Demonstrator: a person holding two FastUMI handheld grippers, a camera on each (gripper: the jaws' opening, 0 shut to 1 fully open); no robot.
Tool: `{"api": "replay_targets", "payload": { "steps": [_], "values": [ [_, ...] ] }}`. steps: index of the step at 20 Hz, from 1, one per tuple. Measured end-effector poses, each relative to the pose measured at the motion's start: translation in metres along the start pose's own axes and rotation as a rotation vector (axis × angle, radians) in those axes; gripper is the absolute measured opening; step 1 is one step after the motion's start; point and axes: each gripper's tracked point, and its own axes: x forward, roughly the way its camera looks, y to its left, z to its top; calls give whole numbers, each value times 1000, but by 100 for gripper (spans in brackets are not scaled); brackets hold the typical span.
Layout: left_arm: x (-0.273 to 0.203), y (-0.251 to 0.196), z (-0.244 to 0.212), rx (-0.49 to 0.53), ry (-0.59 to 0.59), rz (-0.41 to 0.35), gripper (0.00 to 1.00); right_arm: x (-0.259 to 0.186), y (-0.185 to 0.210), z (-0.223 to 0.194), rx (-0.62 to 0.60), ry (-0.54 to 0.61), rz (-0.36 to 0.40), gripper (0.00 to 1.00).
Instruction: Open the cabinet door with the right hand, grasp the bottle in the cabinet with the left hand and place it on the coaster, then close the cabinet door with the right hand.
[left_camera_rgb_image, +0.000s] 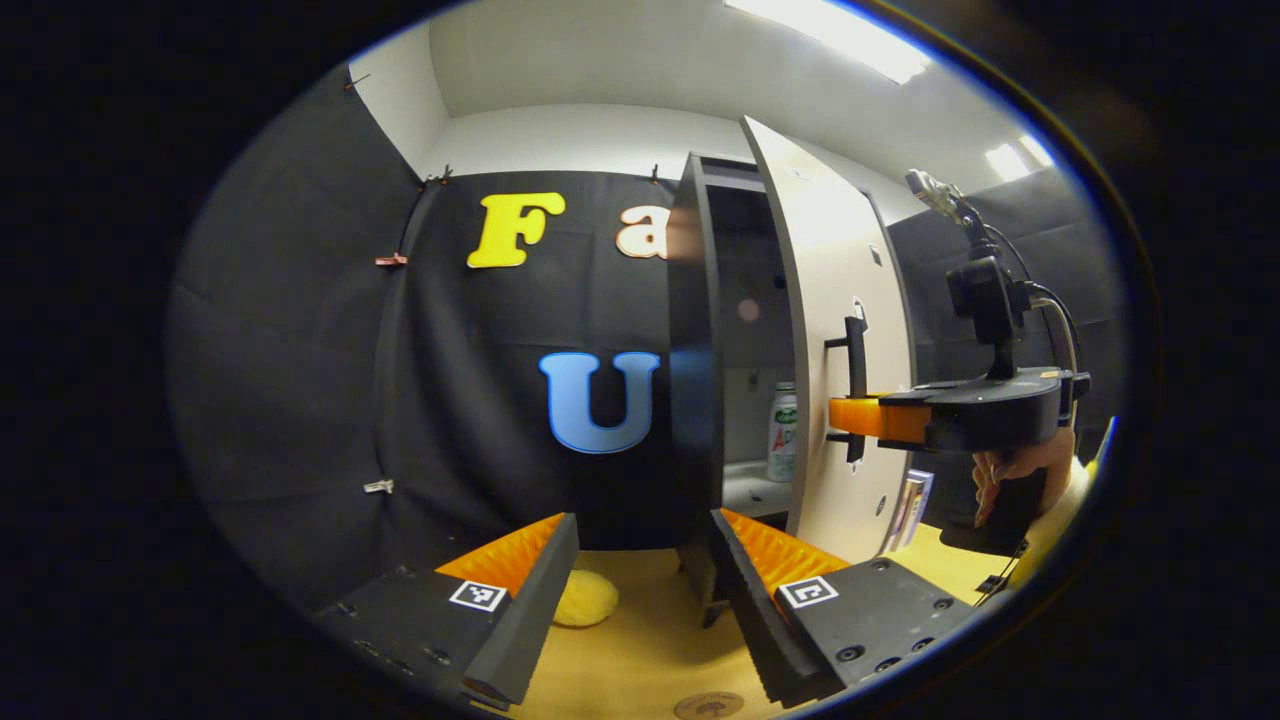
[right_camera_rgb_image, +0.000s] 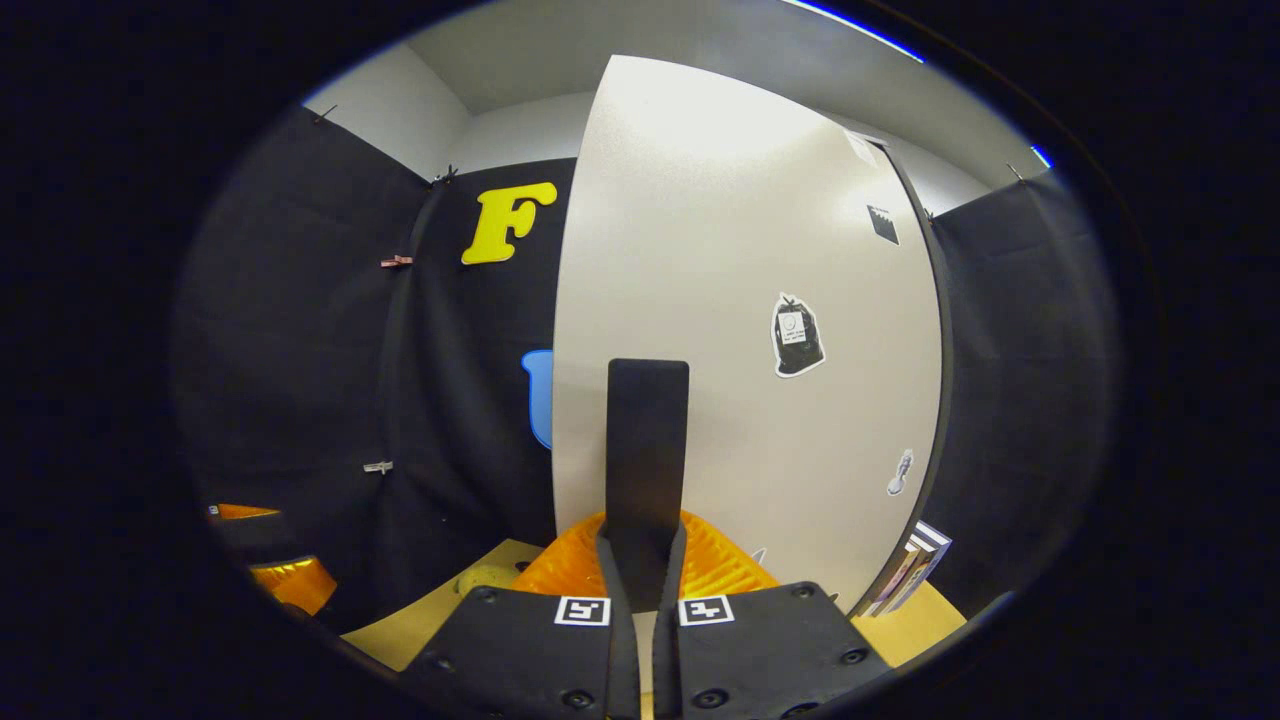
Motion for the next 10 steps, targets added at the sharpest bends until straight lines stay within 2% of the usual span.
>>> {"api": "replay_targets", "payload": {
  "steps": [2,7,10],
  "values": [
    [1,-23,-3,-27,4,-73,84,-13,-6,1,14,17,21,10],
    [8,-51,-8,-53,20,-173,84,-44,-23,1,-2,29,31,10],
    [16,-73,-13,-92,34,-259,83,-55,-30,2,21,40,30,10]
  ]
}}
